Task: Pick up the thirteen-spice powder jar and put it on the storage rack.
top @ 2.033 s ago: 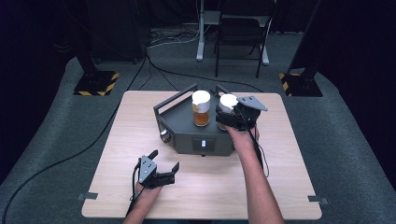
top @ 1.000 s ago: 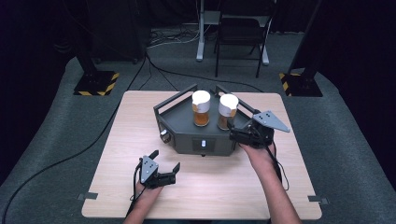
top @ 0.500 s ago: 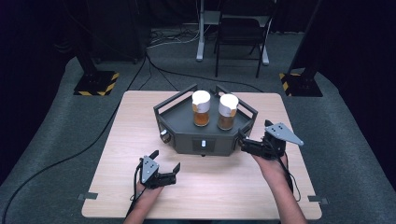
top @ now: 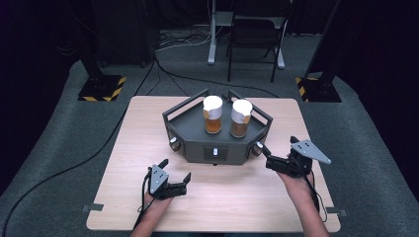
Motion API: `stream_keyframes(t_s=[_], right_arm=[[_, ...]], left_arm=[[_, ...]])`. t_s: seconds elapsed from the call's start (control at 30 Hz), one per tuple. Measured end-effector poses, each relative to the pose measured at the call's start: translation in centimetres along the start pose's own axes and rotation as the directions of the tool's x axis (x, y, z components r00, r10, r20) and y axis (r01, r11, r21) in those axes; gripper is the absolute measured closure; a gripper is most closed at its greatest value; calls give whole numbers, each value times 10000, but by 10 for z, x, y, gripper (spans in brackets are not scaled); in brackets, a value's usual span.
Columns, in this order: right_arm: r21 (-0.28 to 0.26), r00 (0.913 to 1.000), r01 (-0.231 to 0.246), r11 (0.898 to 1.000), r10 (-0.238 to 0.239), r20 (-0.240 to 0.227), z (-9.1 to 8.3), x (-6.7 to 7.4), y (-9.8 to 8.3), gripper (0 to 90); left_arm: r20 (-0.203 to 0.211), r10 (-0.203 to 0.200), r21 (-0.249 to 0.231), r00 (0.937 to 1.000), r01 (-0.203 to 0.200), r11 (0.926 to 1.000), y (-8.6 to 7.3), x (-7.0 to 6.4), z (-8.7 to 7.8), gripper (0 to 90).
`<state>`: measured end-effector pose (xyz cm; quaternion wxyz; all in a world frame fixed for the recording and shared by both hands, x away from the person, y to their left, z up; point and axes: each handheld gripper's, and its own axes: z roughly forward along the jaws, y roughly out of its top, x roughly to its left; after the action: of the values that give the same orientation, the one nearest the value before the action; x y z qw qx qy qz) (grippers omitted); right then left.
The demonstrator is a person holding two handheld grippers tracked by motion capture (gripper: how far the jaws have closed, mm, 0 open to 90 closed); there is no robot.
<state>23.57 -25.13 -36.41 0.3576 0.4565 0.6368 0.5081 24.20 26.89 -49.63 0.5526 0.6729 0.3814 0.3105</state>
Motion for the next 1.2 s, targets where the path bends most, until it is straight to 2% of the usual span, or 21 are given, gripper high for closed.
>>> stream_keyframes(t_s=[0.13, 0.3, 0.57, 0.73, 1.0, 1.2], right_arm=[[200, 10000, 90, 9998, -90, 15, 0, -3, -6, 0], [238, 10000, -29, 9997, 29, -21, -2, -6, -18, 0], [244, 9988, -482, 9985, 484, -88, -3, -8, -41, 0], [346, 9989, -458, 9984, 460, -65, -3, -9, -50, 0], [135, 9999, -135, 9998, 135, 15, -7, -10, -67, 0], [230, 9998, 84, 9997, -88, 178, -7, -5, -78, 0]], left_arm=[[-6, -12, -4, 10000, 12, 10000, 0, 0, 0, 12], [-6, -43, -26, 10000, 43, 10000, 0, 0, 0, 13], [33, -115, -22, 9999, 115, 9999, 0, 1, 0, 13], [51, -102, -26, 9999, 102, 9999, 0, 1, 0, 13], [35, -67, -26, 10000, 67, 10000, 0, 1, 0, 13], [38, -28, 0, 10000, 28, 10000, 0, 0, 0, 13]])
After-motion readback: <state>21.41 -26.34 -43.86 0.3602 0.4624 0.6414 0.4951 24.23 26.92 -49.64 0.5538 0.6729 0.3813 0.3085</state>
